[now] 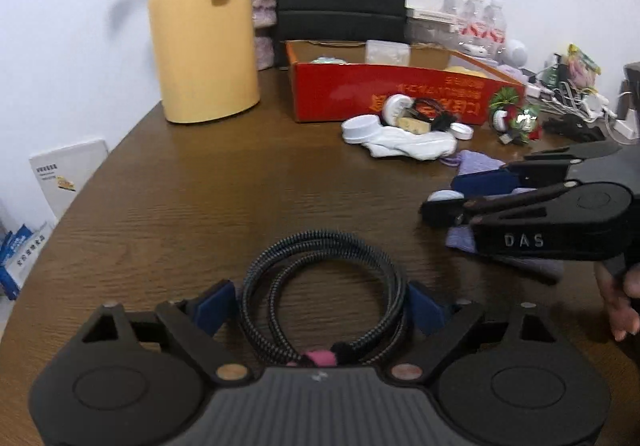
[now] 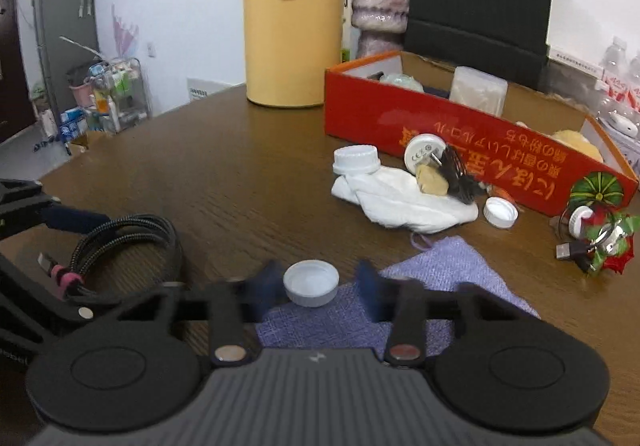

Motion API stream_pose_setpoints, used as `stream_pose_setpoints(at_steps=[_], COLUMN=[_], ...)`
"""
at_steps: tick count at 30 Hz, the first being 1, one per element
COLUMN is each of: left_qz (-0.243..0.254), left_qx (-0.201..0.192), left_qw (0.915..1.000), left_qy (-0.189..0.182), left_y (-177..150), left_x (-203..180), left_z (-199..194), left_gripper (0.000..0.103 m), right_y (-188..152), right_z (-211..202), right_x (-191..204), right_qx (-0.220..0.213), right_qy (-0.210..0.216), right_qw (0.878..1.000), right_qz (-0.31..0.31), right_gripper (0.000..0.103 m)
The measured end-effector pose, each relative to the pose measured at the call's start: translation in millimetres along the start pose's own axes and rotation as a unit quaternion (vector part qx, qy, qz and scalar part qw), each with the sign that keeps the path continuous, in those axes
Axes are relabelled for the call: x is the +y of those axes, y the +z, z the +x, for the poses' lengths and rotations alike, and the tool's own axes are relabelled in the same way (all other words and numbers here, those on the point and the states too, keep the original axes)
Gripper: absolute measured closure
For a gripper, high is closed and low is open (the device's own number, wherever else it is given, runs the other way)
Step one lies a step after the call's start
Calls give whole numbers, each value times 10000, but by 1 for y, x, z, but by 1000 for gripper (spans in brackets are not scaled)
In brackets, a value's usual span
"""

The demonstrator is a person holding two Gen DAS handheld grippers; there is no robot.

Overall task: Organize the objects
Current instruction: 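Grasp the black braided cable with the left tool while the right tool grasps a white lid, then lower the cable and the lid into the red box and open both tools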

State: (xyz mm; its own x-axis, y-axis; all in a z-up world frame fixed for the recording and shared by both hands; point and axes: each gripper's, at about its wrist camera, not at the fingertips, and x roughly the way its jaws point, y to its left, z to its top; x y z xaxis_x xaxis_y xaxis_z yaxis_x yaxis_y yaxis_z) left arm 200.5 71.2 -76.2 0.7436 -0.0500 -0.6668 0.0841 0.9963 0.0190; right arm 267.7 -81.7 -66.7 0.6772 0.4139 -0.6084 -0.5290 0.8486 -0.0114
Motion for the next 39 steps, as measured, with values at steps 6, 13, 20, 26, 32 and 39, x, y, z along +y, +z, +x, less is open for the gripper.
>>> stream_pose_setpoints(at_steps=[6,13,20,26,32,39], left_qz=[16,4,-98,479,781,563], left_qx=[-68,-153,-149,-774,-55,697], left_qw=[10000,9990,9928,9848,9895,9928], left_qy=[-7,-427,-1188,-1476,-1218,-789], left_y=[-2,-8,14,122,240,296], left_x=[-3,-28,-45,-52,-68,-90], left_z=[-2,-35,-31,-1,107,233], left_gripper=[15,17,17,17,17,24], right_y=[-18,-47,-59,6,105,178], right_z=[-30,-100,-129,-123,-51,86], right_x=[3,8,-28,-96,-165,-242], right_qx=[-206,-572,-586,-1071,-890,-97], right_qy=[-296,-596,-796,-623,-659,-1191], right_qw=[9992,9957,9917,9867,9897,9822], right_qz=[182,411,824,1055,911,1452], right_gripper=[73,74,74,74,73,65])
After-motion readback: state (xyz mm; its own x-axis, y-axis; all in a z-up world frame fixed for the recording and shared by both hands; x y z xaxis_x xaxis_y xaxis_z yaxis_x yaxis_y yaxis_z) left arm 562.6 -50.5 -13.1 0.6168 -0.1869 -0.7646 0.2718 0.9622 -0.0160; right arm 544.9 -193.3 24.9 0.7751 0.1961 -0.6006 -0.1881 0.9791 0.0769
